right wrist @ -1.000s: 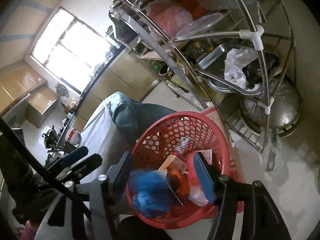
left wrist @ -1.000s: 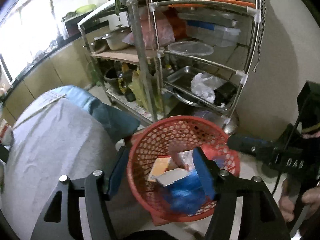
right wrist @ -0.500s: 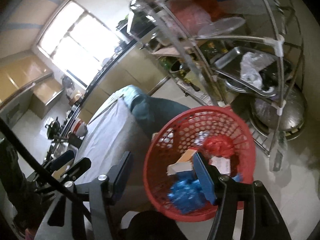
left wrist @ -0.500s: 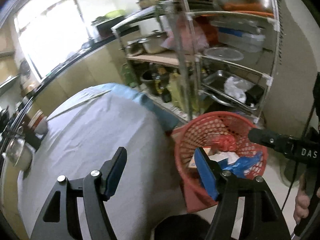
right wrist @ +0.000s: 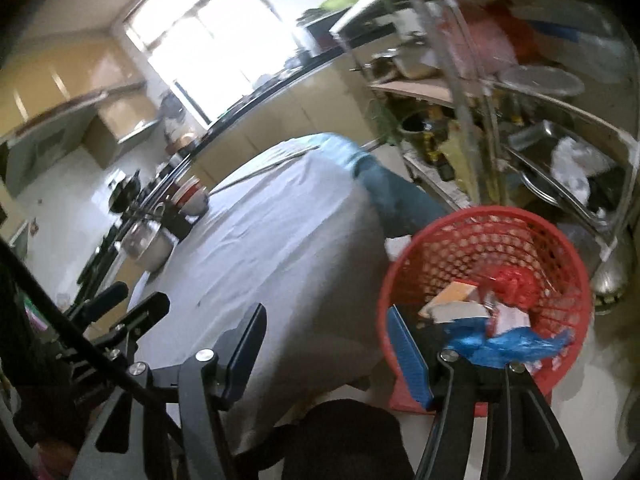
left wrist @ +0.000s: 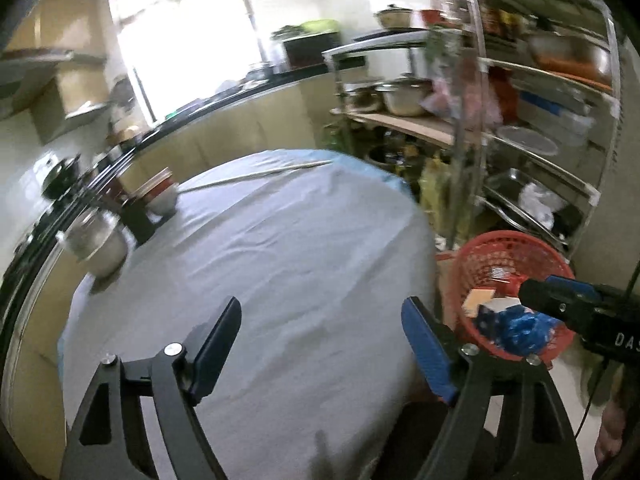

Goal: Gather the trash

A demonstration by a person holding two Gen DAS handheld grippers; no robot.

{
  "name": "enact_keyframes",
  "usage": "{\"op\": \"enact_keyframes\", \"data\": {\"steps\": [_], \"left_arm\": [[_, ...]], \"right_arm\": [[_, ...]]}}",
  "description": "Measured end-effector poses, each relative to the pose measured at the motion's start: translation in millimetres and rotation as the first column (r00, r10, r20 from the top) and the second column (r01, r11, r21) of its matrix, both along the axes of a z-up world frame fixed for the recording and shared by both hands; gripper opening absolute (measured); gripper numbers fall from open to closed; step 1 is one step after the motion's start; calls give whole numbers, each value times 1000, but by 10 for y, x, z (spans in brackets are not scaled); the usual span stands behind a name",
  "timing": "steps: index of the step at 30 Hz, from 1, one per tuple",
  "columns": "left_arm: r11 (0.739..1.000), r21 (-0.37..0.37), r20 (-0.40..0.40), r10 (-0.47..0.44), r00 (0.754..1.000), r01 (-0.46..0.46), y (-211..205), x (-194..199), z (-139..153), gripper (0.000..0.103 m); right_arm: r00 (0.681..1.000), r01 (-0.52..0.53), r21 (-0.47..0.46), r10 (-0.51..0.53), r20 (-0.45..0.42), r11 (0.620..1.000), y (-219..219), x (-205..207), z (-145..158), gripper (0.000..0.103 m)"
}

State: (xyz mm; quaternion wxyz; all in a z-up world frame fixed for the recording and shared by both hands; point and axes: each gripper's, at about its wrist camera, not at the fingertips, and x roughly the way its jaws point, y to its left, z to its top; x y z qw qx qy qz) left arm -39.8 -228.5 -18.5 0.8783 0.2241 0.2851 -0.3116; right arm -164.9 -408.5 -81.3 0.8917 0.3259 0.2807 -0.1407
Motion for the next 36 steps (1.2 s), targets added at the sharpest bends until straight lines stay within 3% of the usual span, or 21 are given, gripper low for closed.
{"op": "enact_keyframes", "data": {"steps": [6,12,16,27,36], "left_arm": [[989,4,16,148,989,-148,405,178,11,85],[957,3,-27,291,956,-291,868,338,-10,86],[923,16,-13,386,923,-385,1193,389,-51,86],[850,-28,-61,523,850,-526,1788,546,-34,86],[823,-33,-71,564,823,-567,1983,630,-77,85]], "right_arm": [[997,-72,-107,73,5,992,452,294,206,66],[990,-141,-251,142,-13,958,973,514,345,66],[978,-205,-316,202,-44,926,1271,638,344,66],[943,-325,-350,327,-56,879,1823,1070,435,66],[924,-375,-379,375,-78,846,2112,1208,410,66]]}}
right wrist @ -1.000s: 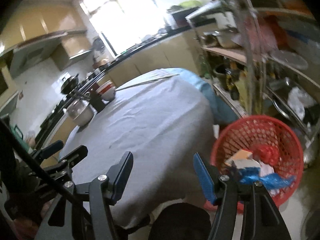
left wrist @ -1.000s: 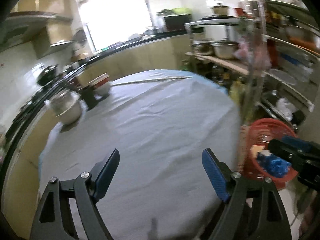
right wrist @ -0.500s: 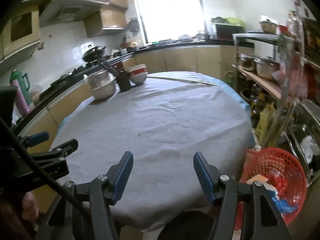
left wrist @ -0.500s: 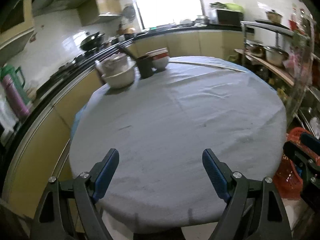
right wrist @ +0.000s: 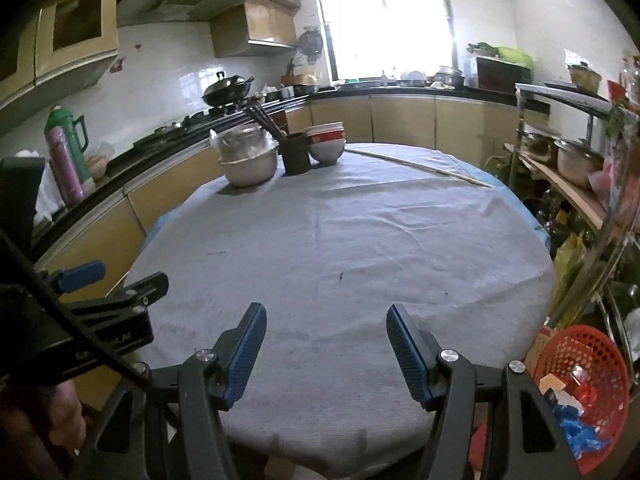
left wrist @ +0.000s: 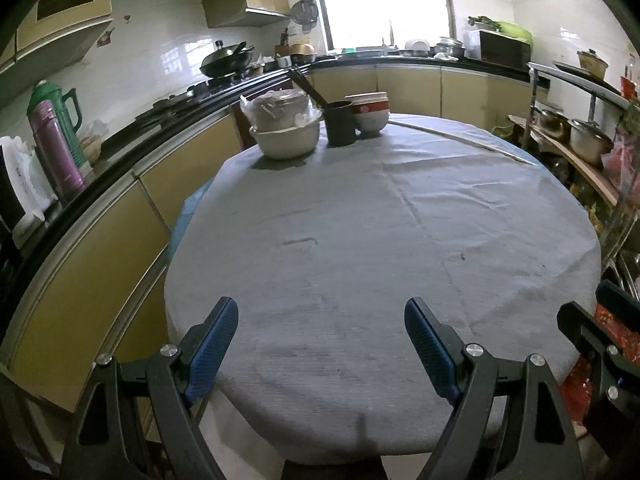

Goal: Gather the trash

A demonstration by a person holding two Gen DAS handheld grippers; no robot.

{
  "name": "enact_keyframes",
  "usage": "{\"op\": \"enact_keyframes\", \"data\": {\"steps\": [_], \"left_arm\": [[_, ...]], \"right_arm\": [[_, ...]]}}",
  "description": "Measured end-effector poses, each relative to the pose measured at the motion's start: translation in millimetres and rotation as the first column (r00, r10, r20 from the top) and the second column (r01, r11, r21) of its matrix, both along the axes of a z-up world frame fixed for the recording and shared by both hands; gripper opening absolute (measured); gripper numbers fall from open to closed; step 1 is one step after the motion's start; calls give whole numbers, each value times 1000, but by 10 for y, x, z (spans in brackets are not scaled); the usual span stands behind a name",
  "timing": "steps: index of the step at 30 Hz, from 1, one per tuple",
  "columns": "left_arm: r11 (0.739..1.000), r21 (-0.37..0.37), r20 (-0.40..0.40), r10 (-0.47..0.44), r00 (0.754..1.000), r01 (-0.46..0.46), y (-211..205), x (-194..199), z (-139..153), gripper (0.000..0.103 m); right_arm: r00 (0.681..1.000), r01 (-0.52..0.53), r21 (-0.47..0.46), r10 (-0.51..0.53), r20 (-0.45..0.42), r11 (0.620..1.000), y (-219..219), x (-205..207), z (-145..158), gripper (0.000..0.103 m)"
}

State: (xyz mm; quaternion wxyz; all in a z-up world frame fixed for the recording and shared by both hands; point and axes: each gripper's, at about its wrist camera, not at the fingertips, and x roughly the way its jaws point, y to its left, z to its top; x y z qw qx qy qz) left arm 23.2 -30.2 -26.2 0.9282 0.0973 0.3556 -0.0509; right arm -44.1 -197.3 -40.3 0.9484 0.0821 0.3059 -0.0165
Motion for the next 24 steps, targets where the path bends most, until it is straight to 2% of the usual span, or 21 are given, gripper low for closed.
{"op": "enact_keyframes", "data": {"steps": [24], "left_arm": [[1000,-16,3,18,1000,-18,157,-15,34,85]], "right_arm": [[1000,1,-5,-1,17,1000,27,9,68,66]]}}
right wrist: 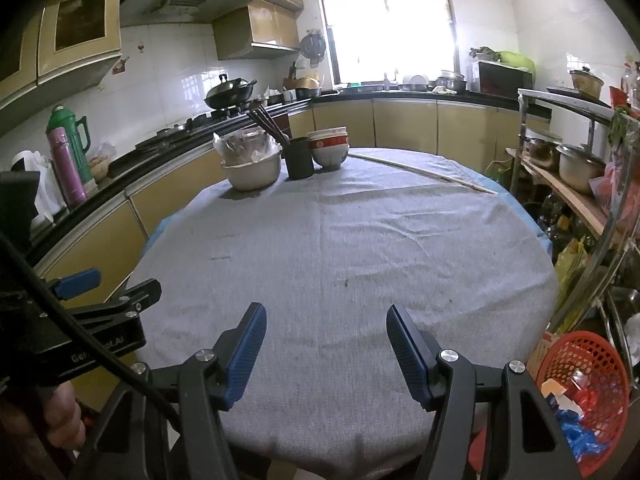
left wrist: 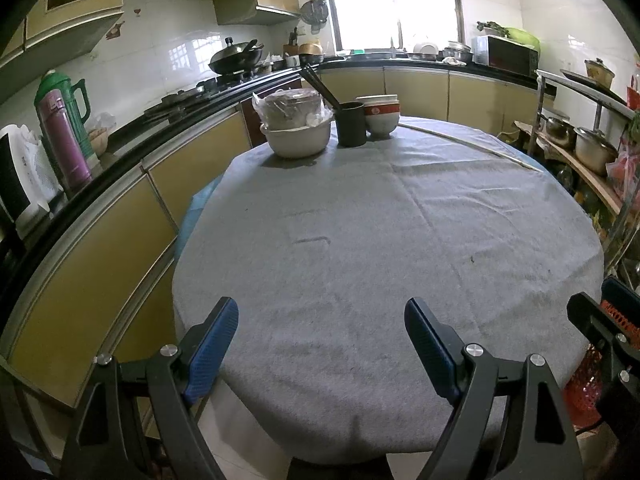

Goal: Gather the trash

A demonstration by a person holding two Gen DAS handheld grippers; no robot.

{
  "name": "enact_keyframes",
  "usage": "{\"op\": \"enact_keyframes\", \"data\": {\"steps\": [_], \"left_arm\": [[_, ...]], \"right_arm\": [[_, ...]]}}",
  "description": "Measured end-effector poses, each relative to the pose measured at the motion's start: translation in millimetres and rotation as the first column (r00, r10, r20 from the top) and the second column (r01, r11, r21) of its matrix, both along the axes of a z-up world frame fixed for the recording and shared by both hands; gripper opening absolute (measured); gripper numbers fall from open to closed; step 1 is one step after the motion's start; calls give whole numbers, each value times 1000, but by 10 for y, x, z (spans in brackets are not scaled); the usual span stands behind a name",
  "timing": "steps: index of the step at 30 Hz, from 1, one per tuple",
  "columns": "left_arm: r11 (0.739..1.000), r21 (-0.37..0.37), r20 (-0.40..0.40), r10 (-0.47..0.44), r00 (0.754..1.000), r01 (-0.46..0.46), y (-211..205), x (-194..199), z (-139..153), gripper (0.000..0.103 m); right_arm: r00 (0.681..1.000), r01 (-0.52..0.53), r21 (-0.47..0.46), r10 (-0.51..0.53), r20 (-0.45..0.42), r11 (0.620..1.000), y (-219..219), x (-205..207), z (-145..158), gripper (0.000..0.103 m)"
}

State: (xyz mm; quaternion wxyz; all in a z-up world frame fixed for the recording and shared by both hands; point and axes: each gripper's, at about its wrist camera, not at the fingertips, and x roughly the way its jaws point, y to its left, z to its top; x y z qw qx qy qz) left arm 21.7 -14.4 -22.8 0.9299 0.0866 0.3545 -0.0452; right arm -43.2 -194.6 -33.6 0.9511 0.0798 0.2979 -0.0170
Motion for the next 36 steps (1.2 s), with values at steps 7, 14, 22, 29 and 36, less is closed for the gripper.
{"op": "enact_keyframes", "data": {"steps": [7,14,22,29,36], "left_arm": [[1000,1,2,-5,1000,5,30,-24,10,85],[1000,-3,7,-4,1000,4,51,-47,26,86],[1000,-4,14,-5,1000,5,65,-77,56,86],[1000,-7,16,-4,1000,4,81,-98,72,85],[1000,-9,19,-3,1000,3,90,-105,82,86]], "right_arm": [[1000,0,2,0,1,1000,10,-4,0,66],[1000,2,1,-2,8,1000,17,-35,19,66],[1000,15,3,-15,17,1000,16,-56,57,66],[1000,13,-1,-13,19,1000,23,-72,73,66],[1000,14,0,-13,23,1000,29,-92,93,66]]}}
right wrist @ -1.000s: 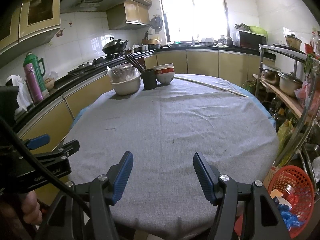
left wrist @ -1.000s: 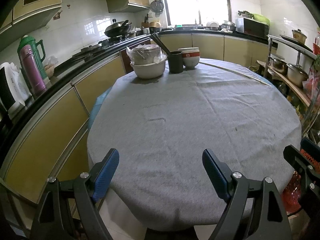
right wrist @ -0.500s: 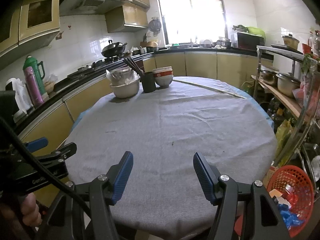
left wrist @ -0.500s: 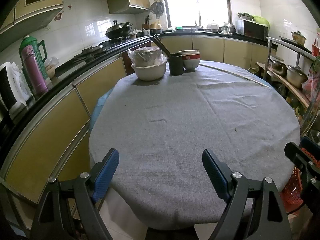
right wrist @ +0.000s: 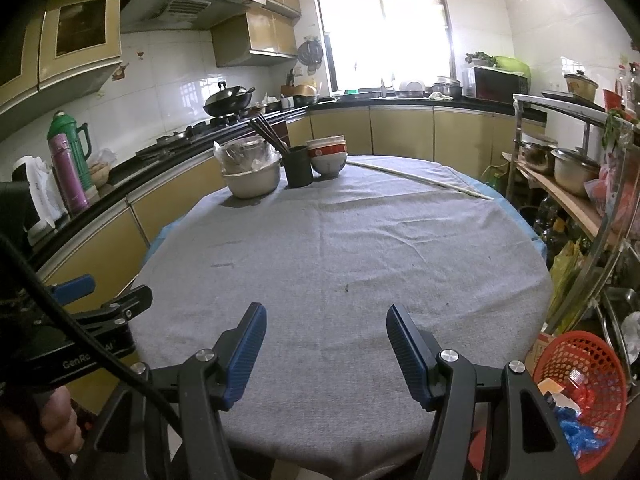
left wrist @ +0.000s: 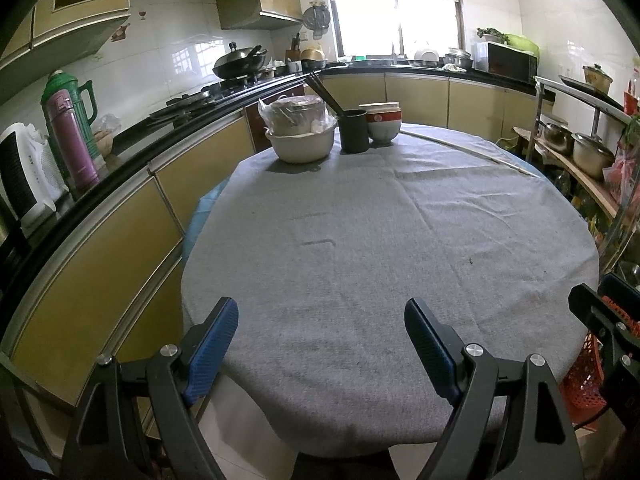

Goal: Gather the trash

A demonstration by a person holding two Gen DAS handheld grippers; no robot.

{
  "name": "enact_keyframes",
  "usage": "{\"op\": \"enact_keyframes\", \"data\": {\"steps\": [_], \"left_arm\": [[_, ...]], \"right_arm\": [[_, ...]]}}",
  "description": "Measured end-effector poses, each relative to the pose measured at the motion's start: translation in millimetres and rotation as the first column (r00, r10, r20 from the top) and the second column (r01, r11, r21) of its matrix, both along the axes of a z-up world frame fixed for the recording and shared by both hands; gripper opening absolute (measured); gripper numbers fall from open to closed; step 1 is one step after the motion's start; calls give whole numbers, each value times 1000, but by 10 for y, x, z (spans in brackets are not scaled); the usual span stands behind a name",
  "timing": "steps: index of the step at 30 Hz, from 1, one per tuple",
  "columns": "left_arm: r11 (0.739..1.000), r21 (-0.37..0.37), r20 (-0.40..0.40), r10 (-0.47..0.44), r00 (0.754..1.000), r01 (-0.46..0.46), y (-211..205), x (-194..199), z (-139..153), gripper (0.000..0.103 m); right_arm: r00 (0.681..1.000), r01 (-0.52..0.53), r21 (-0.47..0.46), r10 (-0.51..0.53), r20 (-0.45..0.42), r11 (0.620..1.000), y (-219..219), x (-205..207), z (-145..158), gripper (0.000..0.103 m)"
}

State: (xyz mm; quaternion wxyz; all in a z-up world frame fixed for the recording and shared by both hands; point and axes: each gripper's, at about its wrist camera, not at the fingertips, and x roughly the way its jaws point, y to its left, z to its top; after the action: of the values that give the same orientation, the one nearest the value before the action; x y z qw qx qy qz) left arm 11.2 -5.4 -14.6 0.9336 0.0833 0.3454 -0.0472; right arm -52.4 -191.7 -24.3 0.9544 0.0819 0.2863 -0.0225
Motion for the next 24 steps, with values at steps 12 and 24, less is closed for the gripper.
{"op": "enact_keyframes", "data": {"steps": [12,24], "left_arm": [[1000,-4,1,-1,1000,1,15,-26,11,86],[1000,0,-9,-6,1000,6,5,-1,-8,86]], "right_arm": [[1000,-2,0,2,0,1000,17,-5,14,66],[1000,0,4,0,-3,1000,24,-7,17,66]]}}
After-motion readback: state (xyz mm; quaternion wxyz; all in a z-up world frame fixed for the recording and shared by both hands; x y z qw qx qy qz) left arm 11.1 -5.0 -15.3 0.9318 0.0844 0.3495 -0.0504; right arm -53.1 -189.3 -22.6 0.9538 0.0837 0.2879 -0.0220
